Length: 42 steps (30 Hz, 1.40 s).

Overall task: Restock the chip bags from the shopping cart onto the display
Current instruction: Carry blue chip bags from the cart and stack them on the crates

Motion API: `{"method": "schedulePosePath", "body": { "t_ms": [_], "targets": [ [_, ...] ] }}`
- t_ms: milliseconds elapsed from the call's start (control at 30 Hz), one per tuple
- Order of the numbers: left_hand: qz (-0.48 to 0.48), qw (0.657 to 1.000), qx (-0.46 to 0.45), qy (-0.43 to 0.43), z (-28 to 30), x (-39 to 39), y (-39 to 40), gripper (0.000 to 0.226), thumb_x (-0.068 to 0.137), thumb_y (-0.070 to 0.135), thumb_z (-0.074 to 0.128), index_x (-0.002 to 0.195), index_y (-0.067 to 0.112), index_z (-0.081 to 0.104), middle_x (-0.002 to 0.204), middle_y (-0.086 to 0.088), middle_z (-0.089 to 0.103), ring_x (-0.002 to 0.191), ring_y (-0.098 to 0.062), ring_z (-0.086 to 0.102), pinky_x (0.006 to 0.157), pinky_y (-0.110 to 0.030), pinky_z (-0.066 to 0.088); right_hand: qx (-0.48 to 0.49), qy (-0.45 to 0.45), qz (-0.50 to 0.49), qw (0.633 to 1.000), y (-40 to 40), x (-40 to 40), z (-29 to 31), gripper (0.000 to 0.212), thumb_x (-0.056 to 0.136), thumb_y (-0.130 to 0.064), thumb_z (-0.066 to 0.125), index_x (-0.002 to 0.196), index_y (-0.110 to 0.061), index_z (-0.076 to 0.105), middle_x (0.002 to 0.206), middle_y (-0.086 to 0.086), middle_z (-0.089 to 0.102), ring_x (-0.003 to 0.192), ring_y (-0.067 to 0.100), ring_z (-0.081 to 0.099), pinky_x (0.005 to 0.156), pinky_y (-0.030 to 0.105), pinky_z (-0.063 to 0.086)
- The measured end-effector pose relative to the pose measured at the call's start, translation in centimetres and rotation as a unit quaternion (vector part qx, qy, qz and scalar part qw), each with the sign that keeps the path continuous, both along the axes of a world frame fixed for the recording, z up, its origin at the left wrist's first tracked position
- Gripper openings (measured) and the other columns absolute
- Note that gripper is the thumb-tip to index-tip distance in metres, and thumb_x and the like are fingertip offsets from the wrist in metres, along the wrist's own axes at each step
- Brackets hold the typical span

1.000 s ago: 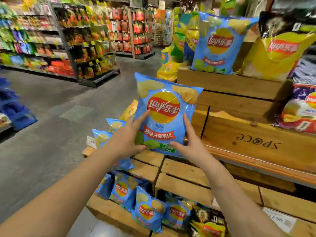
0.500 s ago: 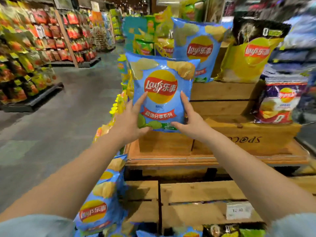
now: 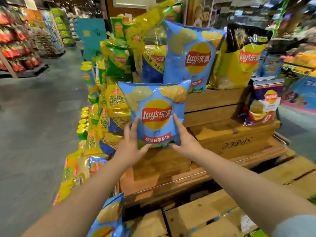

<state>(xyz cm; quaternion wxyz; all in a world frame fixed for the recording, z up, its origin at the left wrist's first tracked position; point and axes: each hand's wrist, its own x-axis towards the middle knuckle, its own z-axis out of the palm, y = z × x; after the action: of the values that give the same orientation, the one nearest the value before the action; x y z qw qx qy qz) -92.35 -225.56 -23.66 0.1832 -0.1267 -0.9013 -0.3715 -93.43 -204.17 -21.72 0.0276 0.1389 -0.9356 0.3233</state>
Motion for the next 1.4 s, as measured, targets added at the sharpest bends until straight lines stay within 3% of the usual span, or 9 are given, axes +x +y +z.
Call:
{"method": "schedulePosePath", "body": {
  "t_ms": [133,233,467,600,733,933,1067,1233,1400],
  "targets": [
    [-0.007,1.0,0.023,-0.009,-2.3,-1.7,0.1,0.098,0.083,0.023,0.071,0.142,0.039,-0.006,0.156,-0.013,0.004,0.14,-0.029,0.027,0.098,-0.039,0.041,0.052,-0.01,0.001,0.999,0.2,-1.9,-1.5,0.106,0.091,-0.017,0.062,0.116,-0.066,-0.029,0.151,0.001,0.029,0.095,0.018,0.058,0.069,0.029,0.049],
    [-0.009,0.999,0.032,-0.004,-3.6,-2.6,-0.2,0.106,0.083,0.021,0.072,0.136,0.05,-0.015,0.155,-0.013,0.007,0.137,-0.03,0.029,0.098,-0.039,0.04,0.094,-0.027,0.012,0.995,0.2,-3.1,-2.3,0.102,0.093,-0.02,0.059,0.119,-0.057,-0.032,0.147,0.006,0.037,0.071,0.009,0.05,0.053,0.023,0.036],
    [0.007,0.991,0.088,-0.104,-4.3,-4.1,-1.3,0.112,0.077,0.034,0.076,0.14,0.043,-0.016,0.156,-0.006,0.008,0.14,-0.023,0.023,0.107,-0.041,0.032,0.193,-0.01,0.007,0.981,0.0,-4.4,-2.9,0.109,0.09,-0.033,0.06,0.115,-0.054,-0.044,0.159,0.012,-0.011,0.109,0.034,0.055,0.083,0.04,0.051],
    [0.085,0.991,-0.021,0.101,-4.5,-2.8,-0.7,0.101,0.078,0.048,0.064,0.148,0.031,-0.006,0.154,-0.014,0.012,0.141,-0.027,0.015,0.112,-0.05,0.017,0.2,0.085,-0.055,0.975,-0.3,-3.2,-3.3,0.103,0.089,-0.044,0.054,0.134,-0.038,-0.038,0.151,0.009,-0.036,0.145,0.032,-0.001,0.116,0.04,0.02],
    [0.024,0.943,-0.19,0.272,-3.6,-2.6,0.8,0.091,0.082,0.042,0.05,0.152,0.02,-0.004,0.16,0.002,-0.004,0.147,-0.021,0.002,0.116,-0.049,0.005,0.127,0.257,-0.019,0.958,-1.8,-2.9,-4.5,0.085,0.089,-0.042,0.04,0.15,-0.021,-0.015,0.156,0.001,-0.026,0.146,0.025,-0.008,0.117,0.041,0.006],
    [0.017,0.919,-0.359,0.163,-1.8,-5.3,-0.3,0.079,0.087,0.05,0.035,0.151,0.015,0.006,0.158,-0.002,0.004,0.146,-0.016,-0.01,0.114,-0.05,0.004,0.198,0.16,0.028,0.967,-3.4,-4.4,-2.7,0.076,0.089,-0.059,0.01,0.142,-0.016,-0.024,0.15,0.0,-0.029,0.14,0.012,-0.028,0.116,0.026,-0.014],
    [0.007,0.903,-0.428,0.031,0.1,-4.4,-0.2,0.081,0.096,0.054,0.031,0.138,0.022,-0.03,0.144,0.003,-0.039,0.137,-0.018,-0.033,0.113,-0.051,-0.012,0.244,0.115,0.02,0.963,-3.3,-4.1,-1.8,0.069,0.101,-0.049,0.023,0.137,-0.018,-0.028,0.144,-0.004,-0.037,0.134,0.009,-0.033,0.117,0.028,-0.014],
    [-0.033,0.965,-0.259,0.035,1.9,-1.3,1.5,0.081,0.093,0.044,0.042,0.142,0.025,-0.019,0.148,0.01,-0.028,0.136,-0.008,-0.028,0.109,-0.039,-0.019,0.099,0.12,-0.048,0.987,-4.9,-0.9,-0.7,0.067,0.102,-0.04,0.023,0.144,-0.013,-0.021,0.148,-0.003,-0.03,0.138,0.008,-0.027,0.116,0.029,-0.015],
    [-0.052,0.994,0.06,0.07,3.7,2.8,4.6,0.06,0.087,0.026,0.056,0.143,0.016,0.038,0.153,0.0,0.028,0.139,-0.005,0.019,0.111,-0.019,0.014,-0.186,0.004,-0.161,0.969,-6.1,5.6,1.2,0.06,0.104,-0.035,0.025,0.152,-0.016,-0.005,0.16,-0.004,-0.008,0.145,0.007,-0.01,0.119,0.037,-0.007]
  ]
}}
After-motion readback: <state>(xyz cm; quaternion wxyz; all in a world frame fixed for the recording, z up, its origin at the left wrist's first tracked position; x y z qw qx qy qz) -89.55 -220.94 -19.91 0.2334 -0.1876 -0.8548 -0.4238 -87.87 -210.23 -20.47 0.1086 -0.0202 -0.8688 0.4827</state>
